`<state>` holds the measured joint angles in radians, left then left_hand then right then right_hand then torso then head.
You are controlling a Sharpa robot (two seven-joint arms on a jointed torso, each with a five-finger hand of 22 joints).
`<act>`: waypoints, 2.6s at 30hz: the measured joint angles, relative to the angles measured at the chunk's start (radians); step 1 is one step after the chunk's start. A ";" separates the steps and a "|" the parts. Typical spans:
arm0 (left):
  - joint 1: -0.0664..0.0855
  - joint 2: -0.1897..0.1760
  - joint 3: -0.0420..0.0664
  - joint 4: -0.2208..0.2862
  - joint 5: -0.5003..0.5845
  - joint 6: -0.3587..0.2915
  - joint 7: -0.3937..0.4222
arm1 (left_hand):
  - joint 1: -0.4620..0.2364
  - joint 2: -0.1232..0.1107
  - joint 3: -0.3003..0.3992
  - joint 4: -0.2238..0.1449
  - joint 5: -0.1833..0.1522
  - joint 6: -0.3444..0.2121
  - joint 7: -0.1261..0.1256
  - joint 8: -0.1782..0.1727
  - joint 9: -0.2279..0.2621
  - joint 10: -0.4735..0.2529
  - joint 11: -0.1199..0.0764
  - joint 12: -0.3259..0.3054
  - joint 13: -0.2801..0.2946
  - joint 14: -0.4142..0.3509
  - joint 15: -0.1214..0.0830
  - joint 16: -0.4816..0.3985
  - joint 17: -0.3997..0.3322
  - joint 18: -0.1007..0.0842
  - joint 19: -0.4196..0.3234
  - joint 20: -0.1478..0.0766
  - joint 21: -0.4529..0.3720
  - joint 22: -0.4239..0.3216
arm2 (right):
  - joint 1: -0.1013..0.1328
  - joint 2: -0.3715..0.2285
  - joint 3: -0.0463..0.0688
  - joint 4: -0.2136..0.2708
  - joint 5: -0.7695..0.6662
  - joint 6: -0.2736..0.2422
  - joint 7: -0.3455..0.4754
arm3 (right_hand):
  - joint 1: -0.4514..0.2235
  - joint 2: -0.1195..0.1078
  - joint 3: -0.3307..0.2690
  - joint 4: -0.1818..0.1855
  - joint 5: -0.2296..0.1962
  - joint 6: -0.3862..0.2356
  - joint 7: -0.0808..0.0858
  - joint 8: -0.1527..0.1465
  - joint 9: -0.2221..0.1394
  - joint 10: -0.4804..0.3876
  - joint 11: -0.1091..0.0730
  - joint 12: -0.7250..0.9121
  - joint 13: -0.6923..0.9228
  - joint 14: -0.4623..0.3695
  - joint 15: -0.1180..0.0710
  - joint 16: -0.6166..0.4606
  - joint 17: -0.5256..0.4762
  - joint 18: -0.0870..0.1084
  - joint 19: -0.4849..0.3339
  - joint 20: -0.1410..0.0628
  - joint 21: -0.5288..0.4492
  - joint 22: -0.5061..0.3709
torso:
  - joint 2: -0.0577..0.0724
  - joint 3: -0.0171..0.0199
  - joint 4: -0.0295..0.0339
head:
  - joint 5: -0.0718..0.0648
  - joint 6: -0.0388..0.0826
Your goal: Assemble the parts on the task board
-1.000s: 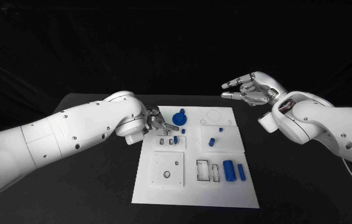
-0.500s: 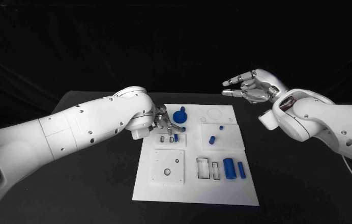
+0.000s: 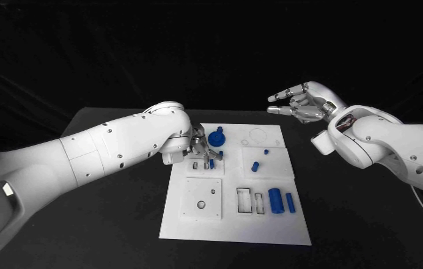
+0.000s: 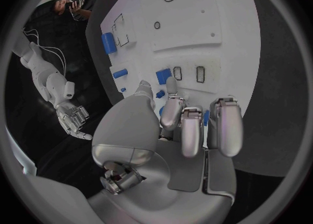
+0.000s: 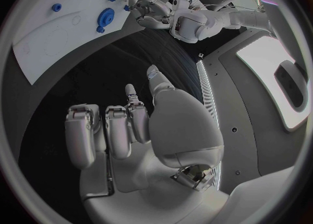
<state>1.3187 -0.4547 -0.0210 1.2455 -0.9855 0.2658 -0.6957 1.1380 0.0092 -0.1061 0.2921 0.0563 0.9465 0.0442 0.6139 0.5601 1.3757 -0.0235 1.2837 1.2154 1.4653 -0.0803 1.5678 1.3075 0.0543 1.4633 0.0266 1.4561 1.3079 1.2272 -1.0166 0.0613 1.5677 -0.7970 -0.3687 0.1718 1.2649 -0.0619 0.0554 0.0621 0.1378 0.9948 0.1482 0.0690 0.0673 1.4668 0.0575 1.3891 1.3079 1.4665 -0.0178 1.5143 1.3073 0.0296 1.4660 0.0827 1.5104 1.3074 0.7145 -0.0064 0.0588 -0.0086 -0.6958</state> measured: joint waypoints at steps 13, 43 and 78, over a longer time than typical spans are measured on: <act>0.000 0.013 0.000 -0.017 -0.005 0.025 -0.001 | 0.008 -0.016 0.053 -0.001 0.000 -0.011 -0.003 0.015 0.028 0.000 0.000 0.000 0.004 0.000 0.000 0.000 0.000 0.000 0.000 0.000 0.000 0.000 | 0.000 0.004 0.000 -0.003 0.000 0.004 0.000 | 0.000 0.000 -0.003 0.003 0.004 0.000 0.000 0.000 0.000 0.000 0.000 -0.004 0.000 0.000 0.000 -0.006 0.001 0.000 0.000 0.000 -0.004 0.000 | -0.001 0.0012 0.0016 | -0.005 -0.007; -0.002 0.029 -0.001 -0.039 0.000 0.065 -0.002 | 0.057 -0.004 0.144 -0.007 0.000 -0.025 -0.003 0.024 0.062 0.004 -0.003 0.006 0.013 0.000 0.000 0.000 0.001 0.000 0.000 0.000 0.004 0.000 | 0.000 0.011 0.000 -0.005 -0.001 0.015 -0.002 | 0.004 0.004 -0.003 0.003 0.004 0.000 0.000 0.000 0.000 0.000 0.000 -0.012 0.000 0.000 0.000 -0.010 0.000 0.000 0.000 0.000 -0.008 0.000 | -0.001 0.0017 0.0016 | -0.010 -0.019; -0.003 0.044 -0.001 -0.059 0.019 0.074 -0.001 | 0.220 -0.052 0.483 0.029 0.103 -0.066 -0.001 0.000 0.109 0.002 -0.009 -0.004 0.007 0.002 -0.009 0.000 0.000 0.000 0.003 -0.011 0.004 0.000 | 0.000 0.017 -0.002 -0.008 -0.003 0.041 -0.006 | 0.004 0.004 -0.008 0.003 0.004 0.000 0.000 0.000 0.000 0.000 0.000 -0.012 0.000 0.000 0.000 -0.010 0.000 0.000 0.000 0.000 -0.008 0.000 | -0.001 0.0021 0.0017 | -0.011 -0.022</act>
<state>1.3153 -0.4108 -0.0219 1.1860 -0.9662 0.3395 -0.6968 1.3579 -0.0424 0.3772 0.3212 0.1597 0.8801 0.0429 0.6137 0.6694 1.3776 -0.0324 1.2801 1.2221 1.4675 -0.0895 1.5677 1.3077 0.0547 1.4666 0.0156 1.4600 1.3074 1.2273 -0.9998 0.0594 1.5600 -0.7995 -0.3275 0.1663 1.2688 -0.0580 0.0471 0.0648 0.1415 0.9949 0.1481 0.0690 0.0671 1.4668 0.0574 1.3776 1.3079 1.4665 -0.0178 1.5047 1.3074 0.0296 1.4660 0.0826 1.5024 1.3075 0.7132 -0.0043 0.0605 -0.0195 -0.7176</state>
